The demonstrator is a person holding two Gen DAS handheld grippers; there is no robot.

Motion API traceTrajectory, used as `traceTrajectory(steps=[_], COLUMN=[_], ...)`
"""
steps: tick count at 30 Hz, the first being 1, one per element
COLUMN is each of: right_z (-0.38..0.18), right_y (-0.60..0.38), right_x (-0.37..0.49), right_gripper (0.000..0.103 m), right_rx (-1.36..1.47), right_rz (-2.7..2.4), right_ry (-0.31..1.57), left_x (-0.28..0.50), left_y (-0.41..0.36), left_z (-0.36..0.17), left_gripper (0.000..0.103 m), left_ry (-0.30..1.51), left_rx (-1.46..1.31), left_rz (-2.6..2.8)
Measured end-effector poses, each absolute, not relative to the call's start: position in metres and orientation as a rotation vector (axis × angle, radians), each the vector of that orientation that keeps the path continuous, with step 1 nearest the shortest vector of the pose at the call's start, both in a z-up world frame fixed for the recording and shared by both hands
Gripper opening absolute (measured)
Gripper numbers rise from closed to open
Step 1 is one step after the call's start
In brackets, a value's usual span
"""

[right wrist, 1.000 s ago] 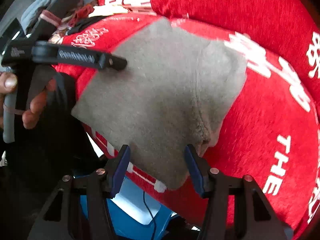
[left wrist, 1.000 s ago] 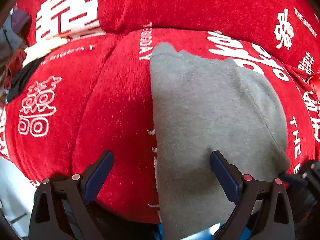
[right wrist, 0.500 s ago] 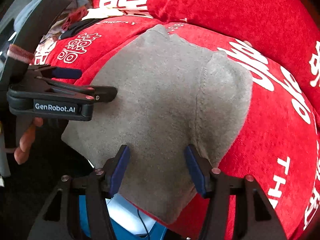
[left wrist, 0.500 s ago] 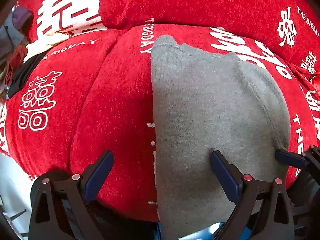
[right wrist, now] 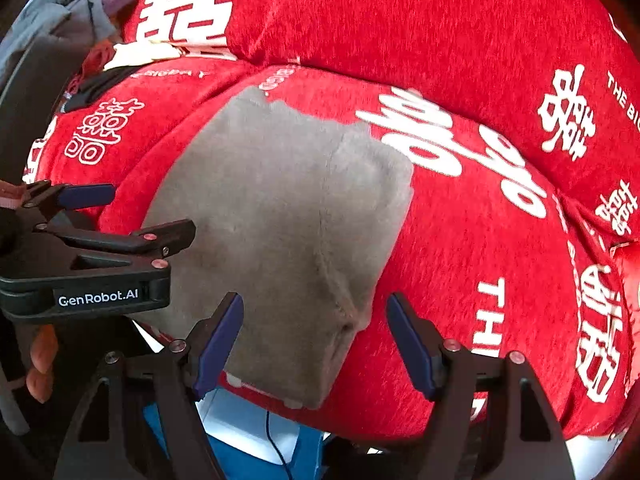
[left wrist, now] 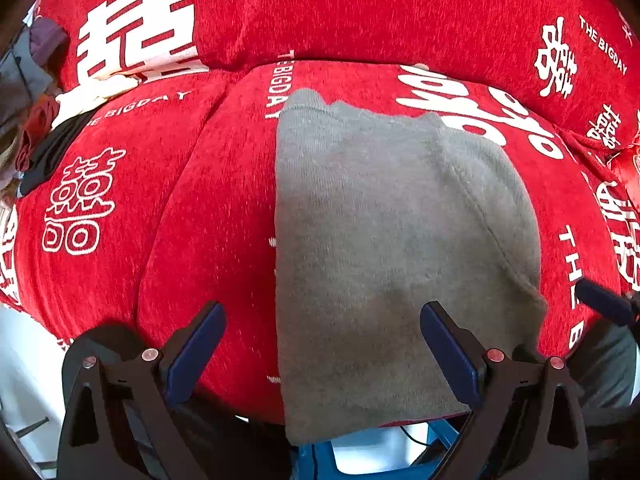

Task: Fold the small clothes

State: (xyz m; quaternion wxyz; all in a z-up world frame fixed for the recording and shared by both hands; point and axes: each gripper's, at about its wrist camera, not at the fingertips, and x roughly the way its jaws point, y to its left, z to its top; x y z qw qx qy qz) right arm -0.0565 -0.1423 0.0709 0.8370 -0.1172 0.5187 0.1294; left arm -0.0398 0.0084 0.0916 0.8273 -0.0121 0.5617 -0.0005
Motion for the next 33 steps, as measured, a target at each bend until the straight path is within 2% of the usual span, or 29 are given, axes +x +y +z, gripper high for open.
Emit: traceTrajectory(steps=[14, 33], right_z=[0.057, 0.048], right_y=[-0.156, -0.15], right_x=[-0.047, -0.04], right_gripper=[0.077, 0.077], right_rx=[-0.187, -0.203], right_rz=[0.208, 0.209], right_ry=[1.157, 1.187], left_x=[-0.045, -0.039], left_y=[0.016, 0.011], left_z=[0.083, 0.077], left_gripper=[0.098, 0.098], left_ry=[1.219, 1.233], left_rx=[-0.123, -0.065], left_rz=[0.006, 0.007])
